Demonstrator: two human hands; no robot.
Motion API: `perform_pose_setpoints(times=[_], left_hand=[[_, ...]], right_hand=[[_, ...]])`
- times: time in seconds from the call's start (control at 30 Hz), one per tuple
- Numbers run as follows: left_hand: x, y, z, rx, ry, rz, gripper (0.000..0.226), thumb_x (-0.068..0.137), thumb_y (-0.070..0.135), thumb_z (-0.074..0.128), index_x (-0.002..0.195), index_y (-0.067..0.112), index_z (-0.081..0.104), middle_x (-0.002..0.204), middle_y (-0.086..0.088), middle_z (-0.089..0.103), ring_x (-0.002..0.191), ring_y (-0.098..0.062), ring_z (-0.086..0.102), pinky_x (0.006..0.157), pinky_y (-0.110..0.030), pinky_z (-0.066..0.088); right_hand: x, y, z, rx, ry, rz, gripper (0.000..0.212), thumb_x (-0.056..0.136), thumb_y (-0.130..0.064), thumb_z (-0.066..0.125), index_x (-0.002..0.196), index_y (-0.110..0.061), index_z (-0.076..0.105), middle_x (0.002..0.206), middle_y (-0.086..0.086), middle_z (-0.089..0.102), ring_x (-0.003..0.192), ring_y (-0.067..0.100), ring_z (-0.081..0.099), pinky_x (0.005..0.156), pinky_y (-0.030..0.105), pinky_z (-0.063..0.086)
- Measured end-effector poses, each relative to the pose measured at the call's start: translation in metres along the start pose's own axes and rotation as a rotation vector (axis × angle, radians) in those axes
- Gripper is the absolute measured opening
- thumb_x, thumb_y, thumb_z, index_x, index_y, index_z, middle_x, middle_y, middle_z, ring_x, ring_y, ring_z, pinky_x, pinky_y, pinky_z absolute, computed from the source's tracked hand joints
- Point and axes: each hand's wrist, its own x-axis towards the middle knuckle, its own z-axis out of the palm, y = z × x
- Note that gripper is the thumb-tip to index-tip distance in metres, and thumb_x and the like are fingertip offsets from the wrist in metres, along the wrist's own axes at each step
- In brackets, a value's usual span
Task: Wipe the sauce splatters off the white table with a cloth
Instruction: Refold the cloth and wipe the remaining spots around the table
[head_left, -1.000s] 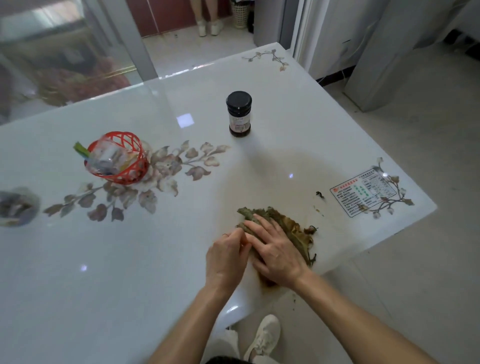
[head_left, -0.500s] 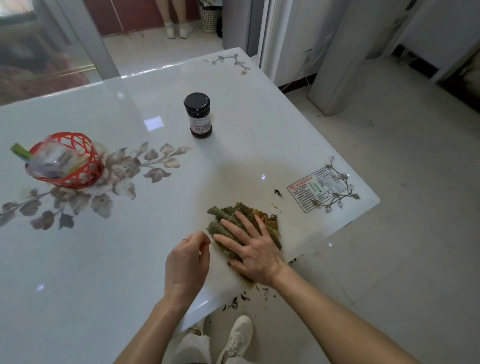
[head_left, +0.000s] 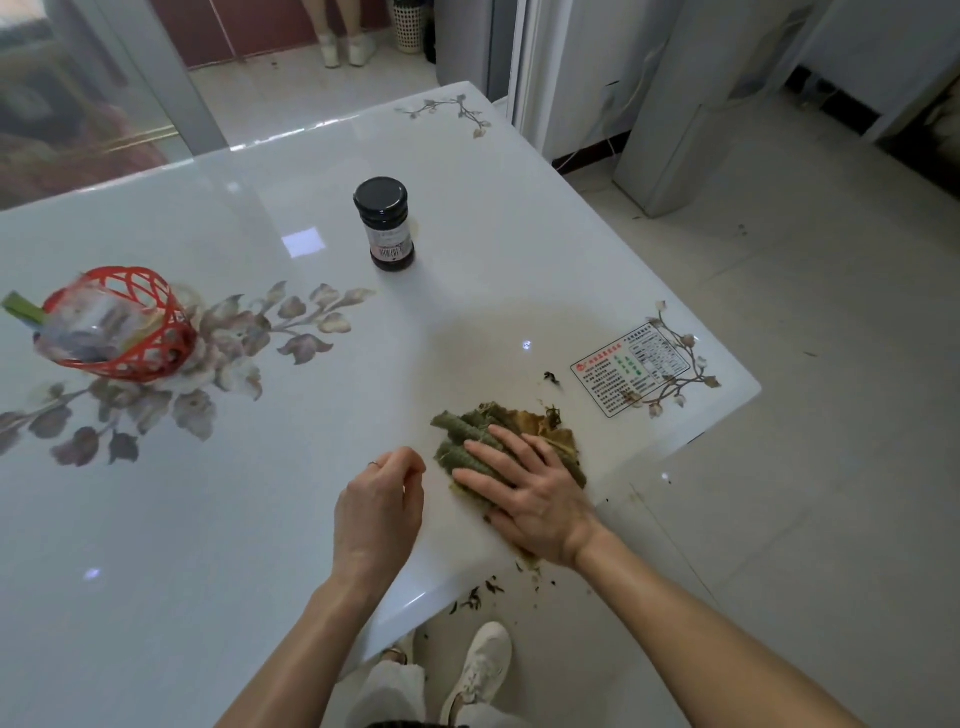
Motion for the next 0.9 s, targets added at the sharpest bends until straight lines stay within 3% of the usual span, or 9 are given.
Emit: perform_pose_setpoints(times=[0.1,0.27,0.43,0.5,0.63,0.9], left_hand=[[0.001,-0.002,0.003,0.009,-0.005,-0.009,0.011,0.082,0.006,0.061,0.079,0.016,0.058,0.070,0.000,0.062,0.054,-0.022,0.053,0.051,-0.030,0.045],[0.001,0.009,0.014,-0.008,-0.037,-0.009,0.012,0.081,0.005,0.062,0.079,0.017,0.058,0.069,0.000,0.061,0.053,-0.024,0.054,0.051,-0.032,0.046],[0.007,0.021,0.023,-0.003,-0.069,0.019,0.011,0.082,0.003,0.060,0.083,0.014,0.059,0.073,-0.001,0.063,0.056,-0.024,0.055,0.052,-0.031,0.045],[0.009,0.023,0.025,-0.006,-0.074,0.022,0.011,0.083,0.003,0.058,0.086,0.013,0.060,0.078,-0.002,0.063,0.058,-0.024,0.056,0.053,-0.033,0.047],[0.015,0.023,0.030,0.005,-0.083,0.020,0.018,0.082,0.000,0.058,0.094,0.013,0.062,0.090,-0.003,0.063,0.069,-0.023,0.059,0.058,-0.034,0.051],[0.034,0.037,0.041,0.012,-0.121,0.050,0.019,0.081,0.001,0.057,0.095,0.014,0.061,0.092,-0.003,0.061,0.074,-0.025,0.058,0.059,-0.036,0.051]], right_hand=[[0.001,-0.018,0.000,0.025,-0.023,0.144,0.053,0.093,-0.044,0.046,0.145,-0.036,0.046,0.159,-0.004,0.035,0.148,0.029,0.027,0.111,0.054,0.034],[0.007,-0.016,-0.001,-0.004,-0.031,0.188,0.055,0.094,-0.047,0.042,0.148,-0.036,0.042,0.157,-0.005,0.037,0.144,0.029,0.032,0.106,0.050,0.035],[0.035,-0.004,-0.004,-0.057,-0.018,0.462,0.057,0.090,-0.047,0.039,0.145,-0.034,0.047,0.154,-0.002,0.042,0.138,0.032,0.036,0.100,0.054,0.042],[0.034,-0.013,-0.001,-0.099,-0.002,0.518,0.059,0.090,-0.046,0.048,0.147,-0.033,0.045,0.156,-0.001,0.040,0.138,0.034,0.037,0.101,0.054,0.041],[0.033,-0.026,0.005,-0.147,0.025,0.556,0.066,0.085,-0.046,0.064,0.147,-0.032,0.045,0.156,0.000,0.040,0.133,0.037,0.039,0.096,0.055,0.044],[0.080,0.008,0.004,-0.200,-0.007,0.687,0.062,0.084,-0.054,0.056,0.144,-0.039,0.048,0.158,-0.003,0.036,0.123,0.037,0.036,0.082,0.046,0.044]])
